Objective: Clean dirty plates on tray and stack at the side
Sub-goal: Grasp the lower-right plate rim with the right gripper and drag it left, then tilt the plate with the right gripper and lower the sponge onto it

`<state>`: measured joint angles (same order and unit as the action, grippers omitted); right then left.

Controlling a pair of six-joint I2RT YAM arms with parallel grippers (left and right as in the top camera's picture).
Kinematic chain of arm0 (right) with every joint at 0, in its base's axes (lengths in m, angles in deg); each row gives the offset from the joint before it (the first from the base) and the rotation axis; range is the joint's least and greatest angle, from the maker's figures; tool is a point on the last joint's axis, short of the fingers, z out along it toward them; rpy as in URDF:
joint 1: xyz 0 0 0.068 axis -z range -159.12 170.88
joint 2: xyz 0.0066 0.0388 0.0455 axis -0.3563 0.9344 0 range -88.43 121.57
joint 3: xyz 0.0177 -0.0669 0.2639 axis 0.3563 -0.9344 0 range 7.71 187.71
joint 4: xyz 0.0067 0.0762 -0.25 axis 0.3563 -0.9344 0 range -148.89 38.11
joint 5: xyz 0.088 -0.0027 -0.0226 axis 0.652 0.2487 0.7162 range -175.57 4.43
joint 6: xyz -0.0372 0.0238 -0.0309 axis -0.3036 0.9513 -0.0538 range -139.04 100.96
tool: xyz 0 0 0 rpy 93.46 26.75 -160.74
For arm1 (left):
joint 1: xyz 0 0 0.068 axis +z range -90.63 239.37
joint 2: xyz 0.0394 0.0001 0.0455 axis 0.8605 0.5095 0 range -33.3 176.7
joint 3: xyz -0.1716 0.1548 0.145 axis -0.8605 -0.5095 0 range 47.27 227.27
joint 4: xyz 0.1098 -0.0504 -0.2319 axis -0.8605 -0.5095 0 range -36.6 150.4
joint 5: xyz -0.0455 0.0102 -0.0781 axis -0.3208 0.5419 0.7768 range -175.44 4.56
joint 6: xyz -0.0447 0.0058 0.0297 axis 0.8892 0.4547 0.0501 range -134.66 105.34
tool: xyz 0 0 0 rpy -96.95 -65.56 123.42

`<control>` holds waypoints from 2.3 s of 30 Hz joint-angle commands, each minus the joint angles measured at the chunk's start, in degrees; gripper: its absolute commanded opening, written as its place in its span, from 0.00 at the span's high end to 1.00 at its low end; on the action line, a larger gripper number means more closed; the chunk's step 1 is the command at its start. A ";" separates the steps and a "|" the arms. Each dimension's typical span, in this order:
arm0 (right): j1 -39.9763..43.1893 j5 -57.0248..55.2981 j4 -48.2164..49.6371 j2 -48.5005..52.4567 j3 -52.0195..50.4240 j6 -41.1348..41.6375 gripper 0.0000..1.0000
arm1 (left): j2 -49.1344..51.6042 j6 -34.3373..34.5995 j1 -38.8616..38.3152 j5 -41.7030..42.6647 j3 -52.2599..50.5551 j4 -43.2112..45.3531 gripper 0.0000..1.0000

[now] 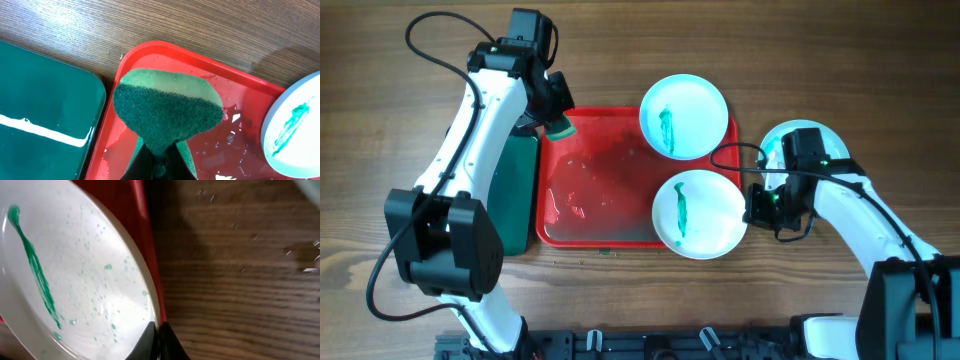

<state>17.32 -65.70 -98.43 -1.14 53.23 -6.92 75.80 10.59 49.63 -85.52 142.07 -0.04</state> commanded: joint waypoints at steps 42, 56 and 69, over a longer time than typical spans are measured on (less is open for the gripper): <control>-31.80 -11.76 8.11 28.68 33.00 5.92 0.73 | 0.22 0.76 -0.15 0.70 0.66 -0.02 0.96; -31.17 -5.55 13.18 30.40 30.10 16.79 0.96 | 0.39 0.76 -0.17 3.10 -4.39 -0.37 0.96; -30.84 -4.74 13.73 32.26 30.10 21.27 0.96 | 0.44 0.52 -4.11 4.11 -15.04 6.08 0.96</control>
<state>-13.56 -70.57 -84.84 28.76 84.18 13.34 75.80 10.59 47.84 -82.46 130.62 3.50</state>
